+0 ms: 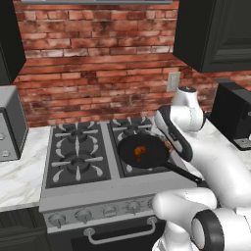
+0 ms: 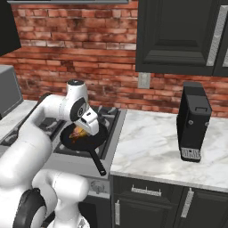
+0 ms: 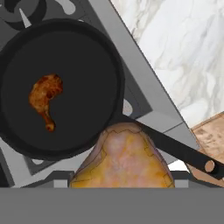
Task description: Take the chicken drumsticks from the pan and place one on each plate on the dining counter.
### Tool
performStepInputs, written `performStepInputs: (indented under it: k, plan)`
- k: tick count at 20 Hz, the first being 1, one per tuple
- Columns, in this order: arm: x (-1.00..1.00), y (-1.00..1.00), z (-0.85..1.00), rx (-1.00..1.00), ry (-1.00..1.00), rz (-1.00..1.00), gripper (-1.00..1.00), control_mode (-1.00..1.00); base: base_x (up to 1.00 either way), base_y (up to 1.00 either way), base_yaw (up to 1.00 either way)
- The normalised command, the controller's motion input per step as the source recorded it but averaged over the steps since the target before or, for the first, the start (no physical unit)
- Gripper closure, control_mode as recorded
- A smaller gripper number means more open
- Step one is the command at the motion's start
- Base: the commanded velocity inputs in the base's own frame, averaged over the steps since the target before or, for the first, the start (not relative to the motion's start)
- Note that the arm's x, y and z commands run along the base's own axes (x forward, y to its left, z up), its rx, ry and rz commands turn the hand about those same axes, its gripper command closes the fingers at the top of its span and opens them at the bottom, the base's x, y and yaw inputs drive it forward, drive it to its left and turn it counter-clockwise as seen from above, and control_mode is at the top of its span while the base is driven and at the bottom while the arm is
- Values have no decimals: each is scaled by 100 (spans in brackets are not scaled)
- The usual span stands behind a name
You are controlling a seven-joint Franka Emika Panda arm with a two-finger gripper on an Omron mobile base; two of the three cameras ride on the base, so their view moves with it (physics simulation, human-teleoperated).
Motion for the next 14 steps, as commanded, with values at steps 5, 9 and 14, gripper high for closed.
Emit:
performStepInputs:
  k: [5, 9, 14]
  plan:
    - [-36, 0, 35, 3, 1, -1, 100, -100, 0, 0, 0]
    - [-2, 0, 0, -1, 2, -2, 100, 100, 0, 0, 0]
    - [0, 0, 0, 0, 0, 0, 100, 100, -35, 1, 37]
